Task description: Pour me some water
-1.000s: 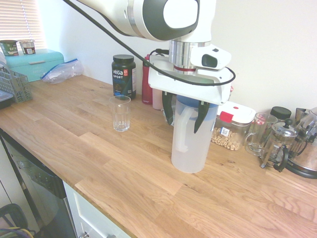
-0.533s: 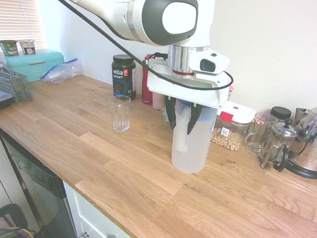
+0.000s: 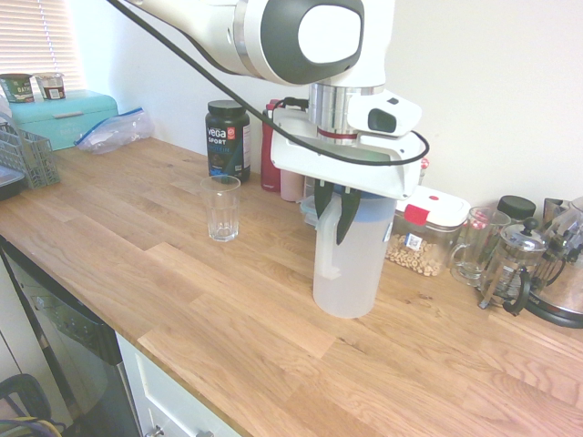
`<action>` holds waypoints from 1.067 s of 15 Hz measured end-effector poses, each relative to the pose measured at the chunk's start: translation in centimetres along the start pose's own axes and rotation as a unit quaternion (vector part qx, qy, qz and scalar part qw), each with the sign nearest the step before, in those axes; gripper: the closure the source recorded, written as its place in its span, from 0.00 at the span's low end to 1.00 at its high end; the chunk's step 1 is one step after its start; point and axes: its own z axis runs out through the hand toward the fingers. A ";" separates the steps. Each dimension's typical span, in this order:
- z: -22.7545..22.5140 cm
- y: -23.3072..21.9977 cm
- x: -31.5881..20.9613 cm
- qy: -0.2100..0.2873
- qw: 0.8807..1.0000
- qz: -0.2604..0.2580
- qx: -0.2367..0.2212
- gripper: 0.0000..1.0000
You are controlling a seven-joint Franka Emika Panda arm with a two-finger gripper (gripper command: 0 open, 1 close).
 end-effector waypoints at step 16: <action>-11.4 -1.3 -3.6 0.065 0.995 -0.078 -0.004 1.00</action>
